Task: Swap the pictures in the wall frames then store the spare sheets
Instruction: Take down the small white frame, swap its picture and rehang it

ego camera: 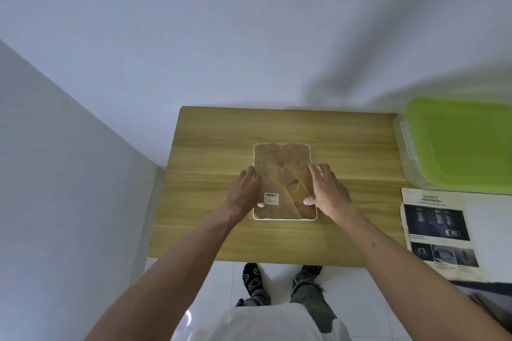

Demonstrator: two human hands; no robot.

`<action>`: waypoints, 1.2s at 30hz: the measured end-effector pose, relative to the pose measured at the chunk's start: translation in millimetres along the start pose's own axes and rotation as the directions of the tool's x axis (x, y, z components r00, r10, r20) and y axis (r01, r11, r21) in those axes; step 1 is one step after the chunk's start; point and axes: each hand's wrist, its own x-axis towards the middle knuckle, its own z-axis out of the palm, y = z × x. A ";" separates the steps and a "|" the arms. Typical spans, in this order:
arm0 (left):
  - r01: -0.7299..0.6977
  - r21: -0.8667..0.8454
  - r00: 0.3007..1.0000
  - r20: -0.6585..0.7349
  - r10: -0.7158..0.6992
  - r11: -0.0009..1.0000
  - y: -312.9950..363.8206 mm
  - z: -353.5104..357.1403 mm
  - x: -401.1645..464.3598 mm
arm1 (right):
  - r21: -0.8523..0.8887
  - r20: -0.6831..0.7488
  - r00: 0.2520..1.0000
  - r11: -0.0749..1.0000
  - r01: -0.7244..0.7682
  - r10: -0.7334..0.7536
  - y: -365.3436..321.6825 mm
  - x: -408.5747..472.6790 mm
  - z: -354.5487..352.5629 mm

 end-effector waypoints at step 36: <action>0.201 -0.520 0.978 0.051 -0.205 0.830 13.4 1.1 0.7 | 0.586 0.099 0.991 0.799 -0.134 0.094 -4.9 0.5 -0.4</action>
